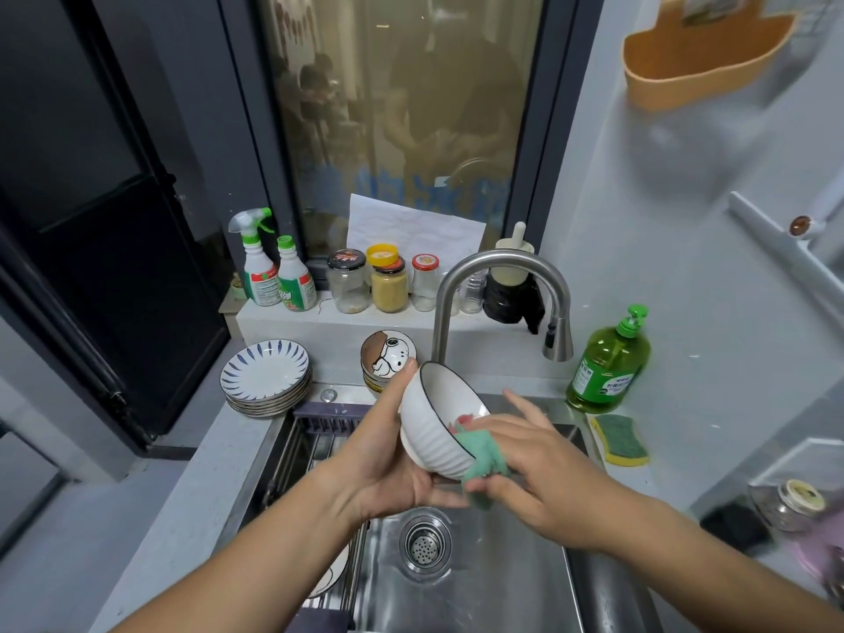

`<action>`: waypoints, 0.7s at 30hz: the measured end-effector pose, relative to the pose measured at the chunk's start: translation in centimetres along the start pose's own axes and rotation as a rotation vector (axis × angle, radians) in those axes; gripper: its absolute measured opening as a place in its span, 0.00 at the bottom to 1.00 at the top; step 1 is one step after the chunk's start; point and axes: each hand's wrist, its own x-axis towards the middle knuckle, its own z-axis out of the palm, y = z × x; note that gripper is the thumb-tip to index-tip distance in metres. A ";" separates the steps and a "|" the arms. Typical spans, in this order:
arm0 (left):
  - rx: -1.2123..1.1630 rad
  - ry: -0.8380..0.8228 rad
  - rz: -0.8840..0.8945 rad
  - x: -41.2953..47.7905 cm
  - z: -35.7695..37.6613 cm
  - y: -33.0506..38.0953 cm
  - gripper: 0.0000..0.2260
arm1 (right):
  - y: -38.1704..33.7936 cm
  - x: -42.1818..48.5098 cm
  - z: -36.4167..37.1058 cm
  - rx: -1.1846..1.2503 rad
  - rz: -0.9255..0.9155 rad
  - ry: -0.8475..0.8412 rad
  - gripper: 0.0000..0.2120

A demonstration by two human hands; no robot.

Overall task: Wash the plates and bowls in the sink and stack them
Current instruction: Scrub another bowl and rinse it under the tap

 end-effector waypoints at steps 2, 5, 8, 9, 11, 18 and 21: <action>-0.001 -0.021 -0.015 0.4 0.2 -0.2 0.49 | -1.0 0.1 0.8 0.148 0.067 0.075 0.15; -0.021 -0.070 0.086 0.2 0.0 -0.3 0.46 | -2.1 0.1 2.1 0.288 0.126 0.139 0.11; 0.069 -0.059 0.271 0.6 -0.9 -1.1 0.45 | -2.4 0.7 1.4 0.475 0.255 0.142 0.05; 0.118 -0.022 0.328 0.8 -1.2 -1.4 0.48 | -2.5 1.0 1.1 0.506 0.286 0.155 0.04; 0.157 0.013 0.400 1.0 -1.1 -1.8 0.51 | -3.0 1.4 1.0 0.509 0.266 0.172 0.05; 0.047 0.019 0.223 -0.5 -0.6 -0.1 0.41 | -0.4 1.6 -0.6 -0.057 -0.066 0.032 0.10; 0.083 -0.043 0.027 -0.6 -1.7 0.9 0.48 | 0.7 1.8 -1.6 -0.197 -0.163 -0.071 0.12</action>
